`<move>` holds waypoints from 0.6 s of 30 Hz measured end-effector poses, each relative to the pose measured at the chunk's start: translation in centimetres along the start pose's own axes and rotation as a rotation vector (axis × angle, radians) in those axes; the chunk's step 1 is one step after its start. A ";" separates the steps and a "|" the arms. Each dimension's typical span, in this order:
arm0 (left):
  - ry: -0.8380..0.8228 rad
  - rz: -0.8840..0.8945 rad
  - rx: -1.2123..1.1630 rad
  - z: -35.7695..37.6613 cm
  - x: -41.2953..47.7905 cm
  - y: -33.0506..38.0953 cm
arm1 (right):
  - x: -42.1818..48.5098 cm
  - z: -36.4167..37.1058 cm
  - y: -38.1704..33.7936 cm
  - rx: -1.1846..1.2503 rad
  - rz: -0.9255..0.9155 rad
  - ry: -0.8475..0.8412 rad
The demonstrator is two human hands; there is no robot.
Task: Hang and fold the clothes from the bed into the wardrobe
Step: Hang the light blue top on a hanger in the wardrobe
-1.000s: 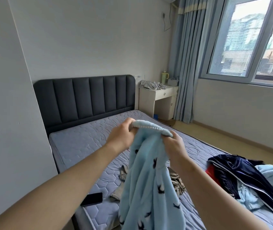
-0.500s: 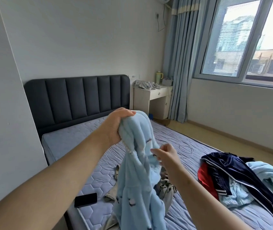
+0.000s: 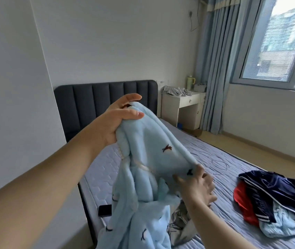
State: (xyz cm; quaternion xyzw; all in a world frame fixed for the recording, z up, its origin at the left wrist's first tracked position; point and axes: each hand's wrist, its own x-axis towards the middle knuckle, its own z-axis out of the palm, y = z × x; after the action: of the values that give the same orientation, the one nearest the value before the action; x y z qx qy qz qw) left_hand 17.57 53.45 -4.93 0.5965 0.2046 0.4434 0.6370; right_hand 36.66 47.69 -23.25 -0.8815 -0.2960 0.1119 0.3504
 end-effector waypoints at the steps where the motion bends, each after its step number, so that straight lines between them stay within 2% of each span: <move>1: 0.025 0.023 -0.003 -0.5 -0.4 0.4 | 0.1 0.6 0.5 -0.011 0.037 -0.045; 3: 0.087 0.059 -0.040 -1.4 -1.4 1.4 | -0.4 1.9 0.5 0.111 0.087 -0.247; 5: 0.161 0.079 -0.022 -2.5 -2.4 2.1 | -1.7 3.7 -0.9 0.376 0.107 -0.519; 7: 0.236 0.063 0.065 -3.9 -3.5 2.5 | -3.3 4.6 -3.3 0.591 0.247 -0.720; 9: 0.336 0.015 0.216 -5.9 -4.8 2.6 | -4.6 5.2 -6.3 0.811 0.376 -0.840; 12: 0.476 -0.101 0.503 -9.5 -7.3 1.9 | -5.9 5.4 -10.1 0.980 0.402 -0.933; 15: 0.478 -0.295 0.842 -13.3 -10.8 1.1 | -8.5 5.8 -13.0 0.984 0.348 -1.044; 18: 0.315 -0.743 1.481 -16.3 -15.4 0.1 | -12.0 6.3 -15.6 1.040 0.251 -1.219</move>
State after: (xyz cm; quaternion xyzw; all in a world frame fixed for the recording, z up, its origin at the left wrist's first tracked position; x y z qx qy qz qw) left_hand -3.39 50.45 -12.30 0.6853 0.7118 0.0342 0.1499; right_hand 17.60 52.99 -17.35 -0.4167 -0.2439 0.7342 0.4773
